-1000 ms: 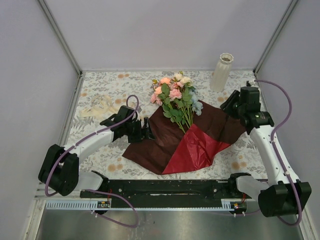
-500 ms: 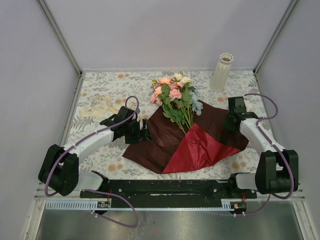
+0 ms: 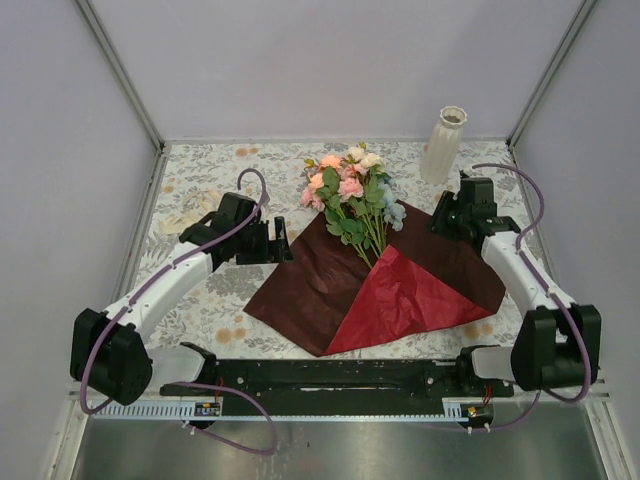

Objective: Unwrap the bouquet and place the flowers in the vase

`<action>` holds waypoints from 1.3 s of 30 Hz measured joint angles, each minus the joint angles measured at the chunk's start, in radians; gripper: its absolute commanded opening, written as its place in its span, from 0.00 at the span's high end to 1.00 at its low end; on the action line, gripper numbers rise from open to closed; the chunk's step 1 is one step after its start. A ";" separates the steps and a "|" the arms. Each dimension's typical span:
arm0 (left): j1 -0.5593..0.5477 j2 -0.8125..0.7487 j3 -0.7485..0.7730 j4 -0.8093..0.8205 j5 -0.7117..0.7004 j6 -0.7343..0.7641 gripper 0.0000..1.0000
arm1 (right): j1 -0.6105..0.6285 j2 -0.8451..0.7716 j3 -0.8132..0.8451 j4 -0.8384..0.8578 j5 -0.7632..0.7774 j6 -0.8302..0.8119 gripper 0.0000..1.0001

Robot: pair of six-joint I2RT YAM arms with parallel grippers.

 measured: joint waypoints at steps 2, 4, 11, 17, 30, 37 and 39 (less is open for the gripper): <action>0.001 -0.014 0.005 -0.014 -0.003 0.023 0.14 | 0.002 0.063 0.010 0.026 -0.086 -0.024 0.66; 0.001 -0.027 0.005 -0.034 -0.005 0.043 0.14 | 0.002 0.160 0.036 0.031 -0.179 -0.052 0.69; 0.004 -0.038 0.005 -0.056 -0.020 0.072 0.13 | 0.042 0.243 0.058 -0.051 -0.437 -0.075 0.73; 0.025 0.058 0.093 -0.100 -0.025 0.097 0.13 | 0.146 -0.032 -0.029 -0.103 -0.520 -0.005 0.76; 0.053 0.622 0.468 -0.027 0.003 0.210 0.19 | 0.149 -0.418 -0.246 -0.091 -0.488 0.161 0.54; 0.027 0.668 0.422 0.045 0.033 0.222 0.19 | 0.149 -0.461 -0.237 0.047 -0.188 0.108 0.41; 0.010 0.674 0.402 0.065 0.047 0.223 0.23 | 0.138 -0.419 -0.218 0.068 -0.087 0.063 0.35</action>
